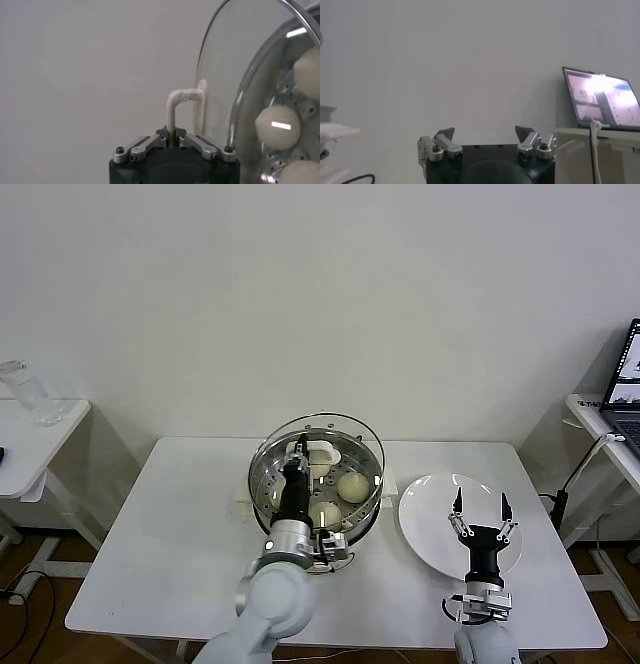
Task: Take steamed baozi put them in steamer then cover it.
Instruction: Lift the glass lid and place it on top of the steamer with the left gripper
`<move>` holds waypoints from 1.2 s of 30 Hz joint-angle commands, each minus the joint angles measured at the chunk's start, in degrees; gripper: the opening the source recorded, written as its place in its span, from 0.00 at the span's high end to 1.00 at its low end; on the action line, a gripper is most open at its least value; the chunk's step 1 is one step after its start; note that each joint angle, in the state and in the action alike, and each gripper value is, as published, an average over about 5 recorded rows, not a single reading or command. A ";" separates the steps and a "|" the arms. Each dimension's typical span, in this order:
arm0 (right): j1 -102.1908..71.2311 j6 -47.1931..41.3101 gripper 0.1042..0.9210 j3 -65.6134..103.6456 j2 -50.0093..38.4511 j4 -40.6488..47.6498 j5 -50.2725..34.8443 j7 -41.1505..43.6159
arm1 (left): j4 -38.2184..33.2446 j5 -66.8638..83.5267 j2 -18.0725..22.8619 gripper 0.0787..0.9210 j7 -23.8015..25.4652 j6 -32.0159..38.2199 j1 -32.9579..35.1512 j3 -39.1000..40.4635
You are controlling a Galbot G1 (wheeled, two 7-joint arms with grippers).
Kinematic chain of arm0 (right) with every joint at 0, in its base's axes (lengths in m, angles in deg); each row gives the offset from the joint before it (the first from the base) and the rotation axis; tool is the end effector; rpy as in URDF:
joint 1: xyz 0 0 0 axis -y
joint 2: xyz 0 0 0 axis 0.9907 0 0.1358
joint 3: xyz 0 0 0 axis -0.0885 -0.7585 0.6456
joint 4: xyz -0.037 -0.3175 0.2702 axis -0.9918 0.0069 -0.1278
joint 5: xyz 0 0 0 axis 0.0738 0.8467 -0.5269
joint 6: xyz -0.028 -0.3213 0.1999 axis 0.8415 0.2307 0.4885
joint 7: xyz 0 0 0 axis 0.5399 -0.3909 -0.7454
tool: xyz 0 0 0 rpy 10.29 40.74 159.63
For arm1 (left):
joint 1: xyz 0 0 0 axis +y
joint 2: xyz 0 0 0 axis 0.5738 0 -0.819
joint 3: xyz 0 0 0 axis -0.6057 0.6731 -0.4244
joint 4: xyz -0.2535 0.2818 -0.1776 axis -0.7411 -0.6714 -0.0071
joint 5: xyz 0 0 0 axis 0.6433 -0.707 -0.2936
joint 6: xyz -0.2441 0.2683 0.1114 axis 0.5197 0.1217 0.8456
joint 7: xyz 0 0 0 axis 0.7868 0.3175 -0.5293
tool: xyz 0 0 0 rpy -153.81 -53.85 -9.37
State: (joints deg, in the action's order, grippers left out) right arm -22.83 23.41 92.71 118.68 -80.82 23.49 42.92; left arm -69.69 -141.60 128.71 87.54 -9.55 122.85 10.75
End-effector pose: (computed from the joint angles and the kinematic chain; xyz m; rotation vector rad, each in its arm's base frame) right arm 0.2598 -0.1014 -0.4950 0.3632 2.8520 -0.1821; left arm 0.2978 -0.1590 -0.2947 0.0207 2.3619 1.9302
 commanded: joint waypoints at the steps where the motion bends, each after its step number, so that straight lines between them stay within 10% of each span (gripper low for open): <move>1: 0.19 0.14 0.12 0.25 0.07 0.75 0.14 0.06 | 5.22 -7.50 3.29 0.87 3.31 -1.57 -1.88 2.92; 36: 0.59 0.85 0.12 0.06 0.68 2.06 1.35 0.12 | 9.98 -11.99 3.22 0.87 5.00 0.69 -2.40 0.85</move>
State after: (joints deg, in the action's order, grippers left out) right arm -22.35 24.14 92.84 119.28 -78.94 24.62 43.05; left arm -60.35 -152.88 131.84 92.24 -9.02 120.52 11.76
